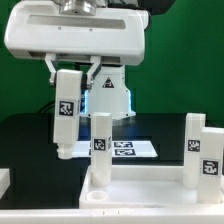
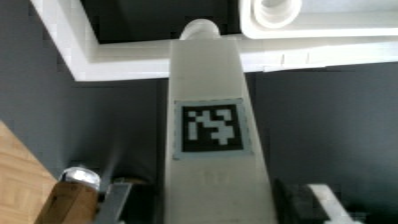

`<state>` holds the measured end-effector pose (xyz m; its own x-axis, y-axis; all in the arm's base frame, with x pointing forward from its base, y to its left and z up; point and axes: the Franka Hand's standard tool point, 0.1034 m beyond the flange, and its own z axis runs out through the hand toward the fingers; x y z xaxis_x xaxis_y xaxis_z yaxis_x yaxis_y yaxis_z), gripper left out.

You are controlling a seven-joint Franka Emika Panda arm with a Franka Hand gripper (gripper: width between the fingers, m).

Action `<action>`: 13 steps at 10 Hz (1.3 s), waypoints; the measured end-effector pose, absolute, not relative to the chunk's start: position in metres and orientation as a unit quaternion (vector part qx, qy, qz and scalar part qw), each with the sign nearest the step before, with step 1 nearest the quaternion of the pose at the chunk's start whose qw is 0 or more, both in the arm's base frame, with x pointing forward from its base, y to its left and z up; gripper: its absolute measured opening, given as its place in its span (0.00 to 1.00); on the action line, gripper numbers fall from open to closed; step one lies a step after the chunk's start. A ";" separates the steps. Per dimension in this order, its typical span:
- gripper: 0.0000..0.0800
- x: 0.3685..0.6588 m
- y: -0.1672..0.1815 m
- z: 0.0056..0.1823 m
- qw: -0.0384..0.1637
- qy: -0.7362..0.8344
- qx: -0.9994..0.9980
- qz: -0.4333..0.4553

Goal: Assemble desk

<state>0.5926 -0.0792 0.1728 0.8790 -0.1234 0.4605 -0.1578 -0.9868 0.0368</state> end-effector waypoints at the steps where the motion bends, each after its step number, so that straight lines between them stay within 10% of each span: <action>1: 0.36 0.597 -0.069 0.165 0.029 -0.077 0.970 0.227; 13: 0.36 0.614 -0.058 0.141 0.021 -0.105 0.967 0.233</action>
Offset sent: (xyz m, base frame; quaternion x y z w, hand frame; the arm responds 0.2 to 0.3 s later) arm 0.0000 0.0000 0.0000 0.0000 0.0000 0.0000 1.0000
